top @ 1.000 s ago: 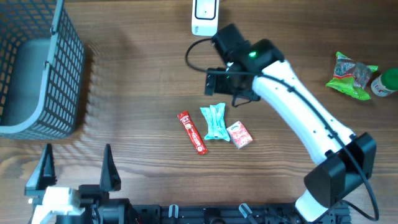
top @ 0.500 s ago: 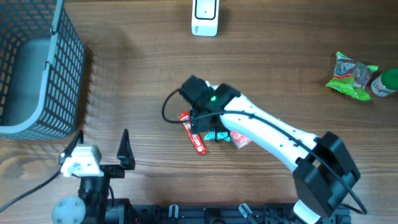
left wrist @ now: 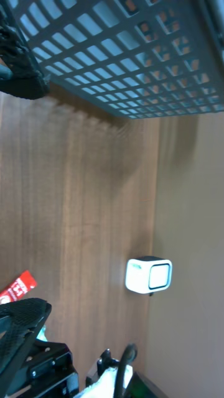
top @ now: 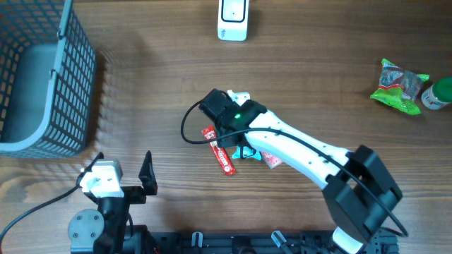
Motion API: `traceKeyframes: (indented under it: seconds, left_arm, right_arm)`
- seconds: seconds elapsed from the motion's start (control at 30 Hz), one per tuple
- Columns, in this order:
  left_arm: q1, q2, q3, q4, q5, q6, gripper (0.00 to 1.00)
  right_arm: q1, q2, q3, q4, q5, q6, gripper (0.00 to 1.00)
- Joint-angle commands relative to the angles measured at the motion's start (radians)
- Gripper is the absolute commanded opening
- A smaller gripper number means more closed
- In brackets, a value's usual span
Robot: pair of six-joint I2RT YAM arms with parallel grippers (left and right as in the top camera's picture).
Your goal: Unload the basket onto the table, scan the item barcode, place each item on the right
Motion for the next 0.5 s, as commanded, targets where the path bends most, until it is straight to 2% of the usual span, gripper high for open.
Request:
traceKeyframes:
  seconds: [0.0,0.07,0.13,0.33,0.47]
  left_arm:
    - [-0.006,-0.005,-0.012,-0.006,-0.014,-0.01,1.0]
    - [-0.006,-0.005,-0.012,-0.006,-0.014,-0.01,1.0]
    - [-0.006,-0.005,-0.012,-0.008,-0.014,-0.01,1.0]
    - [-0.006,-0.005,-0.012,-0.032,-0.014,-0.01,1.0]
    - [-0.006,-0.005,-0.012,-0.062,-0.013,-0.01,1.0]
  right_arm:
    - [0.008,0.066,0.0,0.006,0.056,-0.018,0.74]
    - [0.012,0.085,0.0,0.005,0.049,-0.019,0.65]
    - [0.025,0.092,0.0,0.003,0.048,-0.018,0.63]
    - [0.095,0.092,0.005,0.011,0.04,-0.018,0.62]
    - [0.108,0.106,0.005,0.009,0.103,-0.018,0.61]
